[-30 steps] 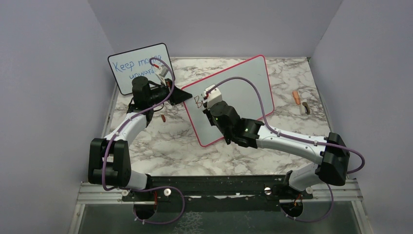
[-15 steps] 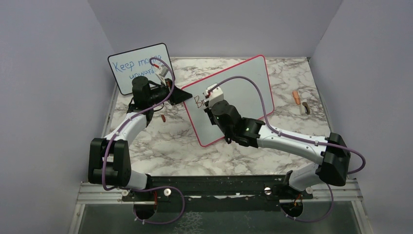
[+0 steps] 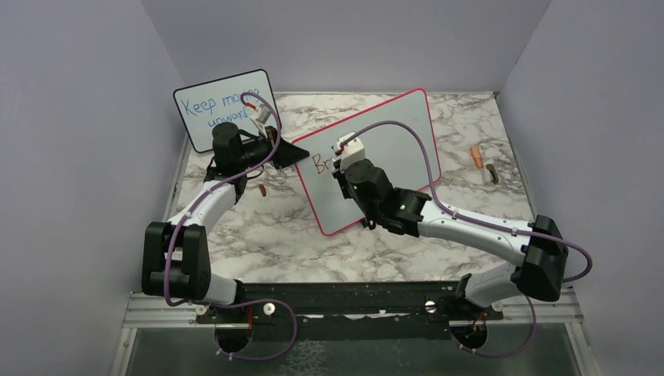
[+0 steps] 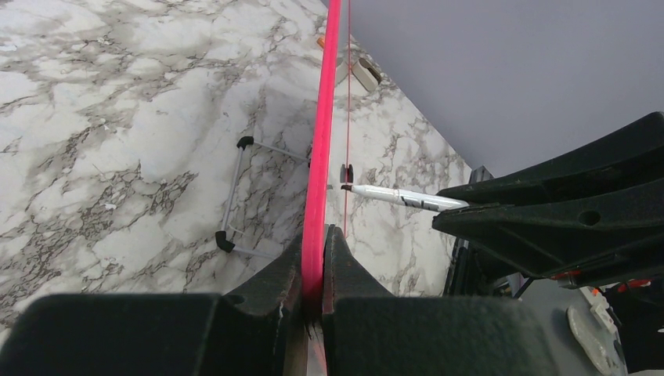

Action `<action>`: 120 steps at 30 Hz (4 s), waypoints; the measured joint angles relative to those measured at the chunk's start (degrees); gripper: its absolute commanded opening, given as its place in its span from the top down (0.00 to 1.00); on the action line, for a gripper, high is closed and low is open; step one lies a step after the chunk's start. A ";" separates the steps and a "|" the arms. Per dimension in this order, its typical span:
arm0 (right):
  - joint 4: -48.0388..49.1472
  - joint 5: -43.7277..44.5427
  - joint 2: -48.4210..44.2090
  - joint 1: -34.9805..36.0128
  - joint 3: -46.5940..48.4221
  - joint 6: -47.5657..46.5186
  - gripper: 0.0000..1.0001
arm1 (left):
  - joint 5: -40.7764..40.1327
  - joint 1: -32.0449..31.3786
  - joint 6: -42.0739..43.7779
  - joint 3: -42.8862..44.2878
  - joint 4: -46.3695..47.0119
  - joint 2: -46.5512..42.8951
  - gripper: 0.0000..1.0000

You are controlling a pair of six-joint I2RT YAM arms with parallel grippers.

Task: Write a sentence on the whiteboard

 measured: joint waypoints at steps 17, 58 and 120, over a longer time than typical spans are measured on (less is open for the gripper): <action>0.11 -0.15 -0.35 -0.42 0.00 0.00 0.99 | 0.17 0.00 0.02 0.02 0.04 0.00 1.00; 0.00 -2.71 -1.60 -1.16 -1.92 1.53 0.99 | 0.20 0.00 0.02 0.07 0.00 0.00 1.00; 3.52 -6.08 -5.90 -5.49 -5.92 -0.17 0.99 | 0.35 0.00 0.07 0.09 0.00 0.04 1.00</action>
